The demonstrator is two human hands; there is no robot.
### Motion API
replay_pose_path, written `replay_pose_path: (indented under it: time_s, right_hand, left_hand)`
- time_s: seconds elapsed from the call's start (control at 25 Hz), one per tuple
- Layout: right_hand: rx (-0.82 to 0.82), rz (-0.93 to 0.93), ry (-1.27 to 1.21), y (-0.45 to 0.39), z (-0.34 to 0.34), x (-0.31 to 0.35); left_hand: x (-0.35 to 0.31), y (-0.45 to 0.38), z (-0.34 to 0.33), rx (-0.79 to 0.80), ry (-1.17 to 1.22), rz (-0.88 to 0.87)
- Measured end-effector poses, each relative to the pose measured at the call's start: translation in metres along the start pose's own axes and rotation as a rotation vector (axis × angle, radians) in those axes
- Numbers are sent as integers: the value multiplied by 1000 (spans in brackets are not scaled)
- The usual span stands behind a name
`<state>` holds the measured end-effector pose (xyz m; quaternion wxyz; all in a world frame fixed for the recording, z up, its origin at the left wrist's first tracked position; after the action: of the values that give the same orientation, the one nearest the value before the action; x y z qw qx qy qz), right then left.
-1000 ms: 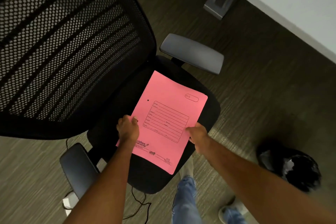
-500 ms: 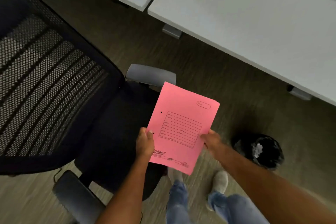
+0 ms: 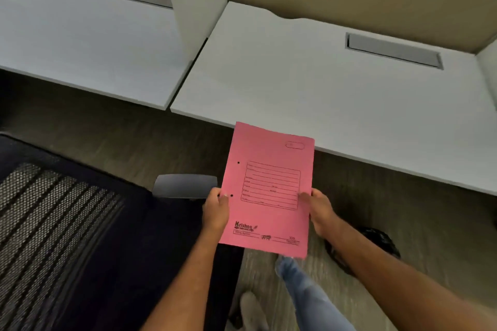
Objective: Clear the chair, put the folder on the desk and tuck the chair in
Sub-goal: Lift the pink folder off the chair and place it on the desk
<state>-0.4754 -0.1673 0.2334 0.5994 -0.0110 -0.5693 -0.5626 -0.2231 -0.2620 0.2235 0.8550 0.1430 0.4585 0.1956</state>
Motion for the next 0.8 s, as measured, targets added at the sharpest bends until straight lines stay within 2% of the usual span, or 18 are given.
replay_pose_path:
  time_s: [0.36,0.64,0.8]
  right_hand:
    - [-24,97,-85,-98,16,105]
    - [-142,106,-133,-246,15,208]
    - [-197,85,-154,-333,12,254]
  left_hand:
    - [-178,-86,-86,13,193,86]
    - [-298,-176,-209,113,201,116]
    - [-346,-223,-270,119,205,122]
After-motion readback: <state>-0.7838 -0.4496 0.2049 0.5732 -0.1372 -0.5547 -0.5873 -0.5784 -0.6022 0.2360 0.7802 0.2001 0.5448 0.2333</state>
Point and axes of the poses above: each hand's wrist, its own y-axis away from the middle knuckle, its own z-axis out of the back of the hand, x = y × z, the point moved 3 cm from there along -y, towards the middle knuckle, and after that the axes turned 15 degrees about -x, right-handed, at the moved point
